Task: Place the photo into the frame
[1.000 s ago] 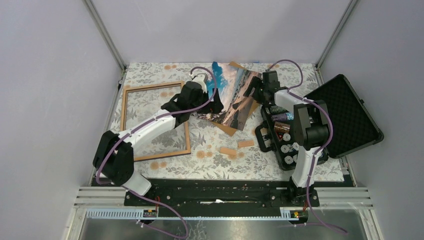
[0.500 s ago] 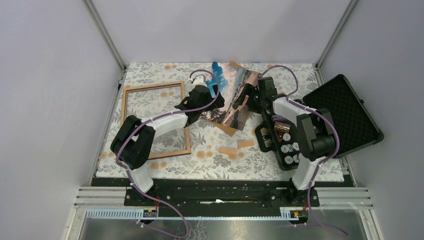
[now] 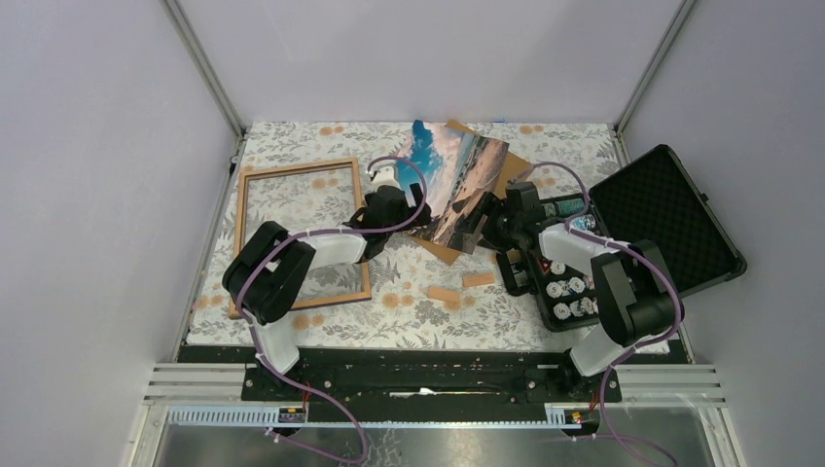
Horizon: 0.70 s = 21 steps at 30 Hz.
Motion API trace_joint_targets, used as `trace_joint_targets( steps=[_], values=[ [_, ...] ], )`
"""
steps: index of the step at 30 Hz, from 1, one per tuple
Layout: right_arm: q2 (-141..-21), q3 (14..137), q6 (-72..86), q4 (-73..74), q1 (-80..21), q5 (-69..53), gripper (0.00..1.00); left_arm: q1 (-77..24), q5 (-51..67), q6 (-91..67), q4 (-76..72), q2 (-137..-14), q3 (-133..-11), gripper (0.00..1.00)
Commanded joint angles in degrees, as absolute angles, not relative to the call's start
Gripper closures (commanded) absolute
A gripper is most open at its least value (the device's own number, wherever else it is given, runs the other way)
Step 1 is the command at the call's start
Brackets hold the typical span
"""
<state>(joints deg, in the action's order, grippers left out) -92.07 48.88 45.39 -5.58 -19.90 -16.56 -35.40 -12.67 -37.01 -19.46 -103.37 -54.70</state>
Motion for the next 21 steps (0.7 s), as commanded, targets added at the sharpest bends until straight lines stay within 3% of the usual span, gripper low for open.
trace_joint_targets(
  steps=[1,10,21],
  values=[
    [-90.71,45.78,48.1,-8.7,-20.39,-13.67,0.2,-35.55,-12.53,-35.67,-25.2,-103.72,-54.21,0.01],
    [-92.82,48.08,44.15,-3.55,-20.11,-11.49,0.17,-33.82,-8.59,-42.35,-21.64,-108.53,-55.98,0.01],
    [-98.05,48.47,50.82,-11.55,-20.02,-13.94,0.18,-30.15,-2.25,-48.25,-23.13,-111.49,-54.48,0.01]
  ],
)
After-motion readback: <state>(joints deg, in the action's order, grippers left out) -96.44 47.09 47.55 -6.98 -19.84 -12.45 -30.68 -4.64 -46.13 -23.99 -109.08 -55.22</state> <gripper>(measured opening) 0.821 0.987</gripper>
